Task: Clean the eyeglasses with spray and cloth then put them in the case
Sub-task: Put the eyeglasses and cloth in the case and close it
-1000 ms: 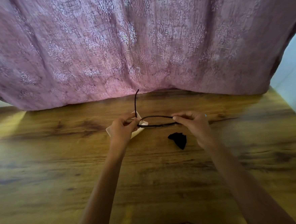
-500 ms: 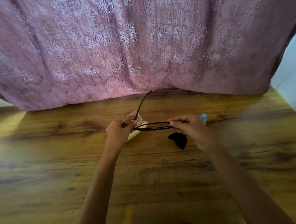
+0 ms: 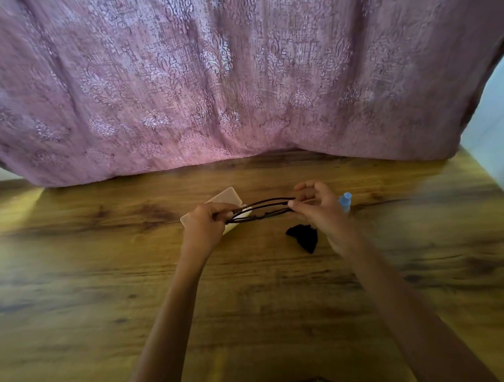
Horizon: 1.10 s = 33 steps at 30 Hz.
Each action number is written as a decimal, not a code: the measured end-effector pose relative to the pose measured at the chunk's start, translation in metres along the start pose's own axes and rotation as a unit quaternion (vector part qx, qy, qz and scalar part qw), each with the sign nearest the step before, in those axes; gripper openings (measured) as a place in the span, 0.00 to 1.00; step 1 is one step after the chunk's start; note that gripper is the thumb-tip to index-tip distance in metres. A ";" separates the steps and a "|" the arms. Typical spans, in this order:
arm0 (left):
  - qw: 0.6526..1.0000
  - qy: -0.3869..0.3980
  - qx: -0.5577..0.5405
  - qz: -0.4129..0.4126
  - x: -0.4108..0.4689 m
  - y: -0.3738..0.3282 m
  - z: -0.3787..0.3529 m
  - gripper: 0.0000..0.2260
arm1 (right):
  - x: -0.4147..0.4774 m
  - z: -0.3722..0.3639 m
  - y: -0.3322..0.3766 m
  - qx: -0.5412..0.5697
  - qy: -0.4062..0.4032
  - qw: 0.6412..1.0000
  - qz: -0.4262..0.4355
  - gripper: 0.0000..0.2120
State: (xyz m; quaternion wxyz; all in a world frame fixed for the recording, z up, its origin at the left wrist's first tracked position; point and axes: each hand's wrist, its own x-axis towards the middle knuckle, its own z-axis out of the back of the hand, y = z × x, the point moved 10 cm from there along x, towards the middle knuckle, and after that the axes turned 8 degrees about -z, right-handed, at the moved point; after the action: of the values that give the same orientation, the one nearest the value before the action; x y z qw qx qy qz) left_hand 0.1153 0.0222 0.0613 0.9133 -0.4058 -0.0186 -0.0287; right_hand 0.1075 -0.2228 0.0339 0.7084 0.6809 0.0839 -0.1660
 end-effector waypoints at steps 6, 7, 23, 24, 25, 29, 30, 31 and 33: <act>1.000 0.012 0.005 0.001 0.003 0.003 -0.001 0.13 | -0.005 -0.009 0.004 -0.046 0.044 0.998 0.026 0.13; 1.000 0.011 0.002 0.005 0.004 0.005 -0.001 0.13 | -0.006 -0.010 0.004 -0.062 0.049 0.996 0.028 0.14; 0.974 -0.186 -0.072 0.104 -0.006 0.073 0.023 0.09 | 0.000 -0.003 0.010 -0.088 0.019 0.994 0.069 0.07; 0.965 -0.224 -0.060 0.119 -0.011 0.083 0.031 0.09 | 0.001 0.000 0.008 -0.084 0.010 0.994 0.065 0.07; 0.956 -0.254 -0.052 0.136 -0.015 0.093 0.036 0.10 | 0.002 0.003 0.006 -0.079 0.001 0.995 0.061 0.06; 0.938 -0.254 -0.041 0.232 -0.023 0.135 0.034 0.16 | 0.005 0.009 0.001 -0.061 -0.014 0.997 0.044 0.06; 0.942 -0.231 -0.041 0.240 -0.022 0.142 0.029 0.17 | 0.005 0.009 0.001 -0.059 -0.015 0.997 0.043 0.06; 0.949 -0.208 -0.039 0.233 -0.020 0.146 0.024 0.17 | 0.005 0.009 0.001 -0.058 -0.016 0.997 0.042 0.05; 0.961 -0.178 -0.033 0.210 -0.015 0.149 0.018 0.16 | 0.006 0.008 0.001 -0.056 -0.019 0.997 0.041 0.06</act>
State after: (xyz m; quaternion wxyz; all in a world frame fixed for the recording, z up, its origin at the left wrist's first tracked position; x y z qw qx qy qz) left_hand 0.1104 0.1354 -0.0376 0.8667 -0.4294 -0.0946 0.2354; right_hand 0.1126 -0.2318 0.0328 0.7529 0.6400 0.0516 -0.1442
